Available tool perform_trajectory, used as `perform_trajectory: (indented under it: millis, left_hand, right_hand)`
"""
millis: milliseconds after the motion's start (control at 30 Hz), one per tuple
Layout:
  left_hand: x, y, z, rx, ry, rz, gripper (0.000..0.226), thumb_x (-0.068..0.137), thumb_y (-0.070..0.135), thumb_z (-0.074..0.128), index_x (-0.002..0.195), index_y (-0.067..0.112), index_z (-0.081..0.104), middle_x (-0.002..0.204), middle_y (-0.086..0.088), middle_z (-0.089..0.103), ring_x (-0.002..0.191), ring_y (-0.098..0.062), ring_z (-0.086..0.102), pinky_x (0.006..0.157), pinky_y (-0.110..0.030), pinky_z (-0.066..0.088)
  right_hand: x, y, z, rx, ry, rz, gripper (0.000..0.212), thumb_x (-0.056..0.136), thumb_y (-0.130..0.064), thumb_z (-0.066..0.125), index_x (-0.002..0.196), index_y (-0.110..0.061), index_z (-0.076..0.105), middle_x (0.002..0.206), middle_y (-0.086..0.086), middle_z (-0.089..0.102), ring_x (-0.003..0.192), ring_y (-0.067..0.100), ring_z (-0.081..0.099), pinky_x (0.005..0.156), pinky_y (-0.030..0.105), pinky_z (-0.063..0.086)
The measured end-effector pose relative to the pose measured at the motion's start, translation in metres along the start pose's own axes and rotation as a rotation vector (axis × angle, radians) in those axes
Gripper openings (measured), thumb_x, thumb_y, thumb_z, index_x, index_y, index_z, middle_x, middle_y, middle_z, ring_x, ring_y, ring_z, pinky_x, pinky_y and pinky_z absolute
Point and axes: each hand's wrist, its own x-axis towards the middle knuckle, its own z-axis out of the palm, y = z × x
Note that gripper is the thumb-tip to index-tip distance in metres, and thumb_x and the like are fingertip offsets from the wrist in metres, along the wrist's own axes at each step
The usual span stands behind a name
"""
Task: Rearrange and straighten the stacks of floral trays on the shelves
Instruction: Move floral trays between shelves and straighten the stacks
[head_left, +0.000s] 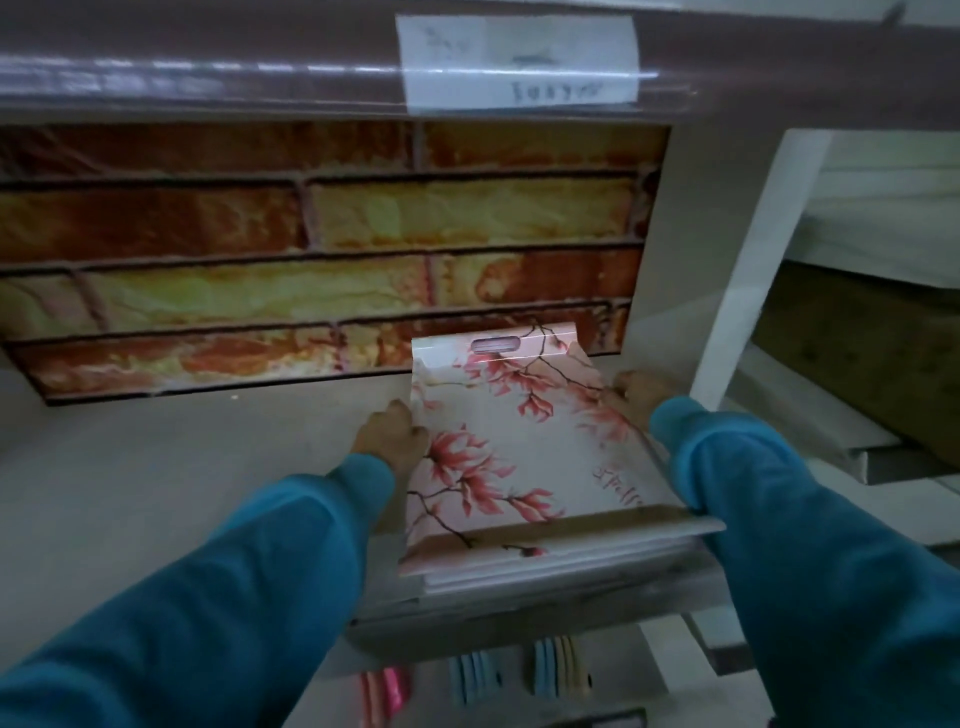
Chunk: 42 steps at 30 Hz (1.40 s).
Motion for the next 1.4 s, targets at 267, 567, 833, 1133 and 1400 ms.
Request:
perform_trajectory:
  millis: [267, 567, 833, 1133, 1400]
  left_hand:
    - [-0.003, 0.005, 0.008, 0.124, 0.033, -0.011, 0.036, 0.096, 0.028, 0.044, 0.119, 0.001, 0.047, 0.121, -0.029, 0.057, 0.11, -0.044, 0.056, 0.092, -0.042, 0.047]
    - [-0.008, 0.003, 0.011, 0.081, -0.042, -0.024, 0.043, 0.097, 0.036, 0.044, 0.126, 0.004, 0.045, 0.125, -0.027, 0.056, 0.114, -0.042, 0.055, 0.095, -0.042, 0.045]
    - [-0.031, -0.065, -0.034, 0.0, 0.011, 0.045, 0.034, 0.095, 0.039, 0.048, 0.115, 0.013, 0.059, 0.107, -0.021, 0.067, 0.101, -0.036, 0.062, 0.087, -0.038, 0.051]
    - [-0.105, -0.238, -0.171, -0.046, 0.247, -0.11, 0.03, 0.09, 0.046, 0.054, 0.102, 0.022, 0.067, 0.103, -0.016, 0.069, 0.1, -0.036, 0.063, 0.088, -0.036, 0.051]
    - [-0.225, -0.445, -0.297, -0.011, 0.46, -0.413, 0.027, 0.09, 0.04, 0.054, 0.101, 0.018, 0.066, 0.102, -0.011, 0.071, 0.097, -0.033, 0.065, 0.082, -0.034, 0.05]
  right_hand:
    - [0.014, 0.007, 0.016, -0.029, 0.015, -0.038, 0.042, 0.094, -0.046, 0.045, 0.104, -0.008, 0.061, 0.113, 0.019, 0.066, 0.102, 0.035, 0.062, 0.091, 0.037, 0.05]
    - [0.022, 0.012, 0.02, -0.125, -0.063, -0.048, 0.042, 0.096, -0.049, 0.04, 0.104, -0.015, 0.063, 0.115, 0.014, 0.064, 0.098, 0.031, 0.061, 0.082, 0.032, 0.045]
    - [-0.019, -0.051, -0.033, -0.129, 0.044, -0.139, 0.036, 0.093, -0.037, 0.053, 0.076, -0.008, 0.065, 0.086, 0.012, 0.06, 0.085, 0.028, 0.058, 0.071, 0.028, 0.036]
    - [-0.109, -0.332, 0.048, -0.055, -0.044, -0.581, 0.035, 0.093, -0.034, 0.055, 0.064, -0.016, 0.054, 0.07, 0.009, 0.057, 0.07, 0.023, 0.055, 0.067, 0.032, 0.043]
    - [-0.214, -0.577, 0.158, 0.048, -0.256, -0.892, 0.037, 0.092, -0.037, 0.054, 0.078, -0.004, 0.064, 0.074, 0.012, 0.065, 0.073, 0.029, 0.062, 0.067, 0.033, 0.047]
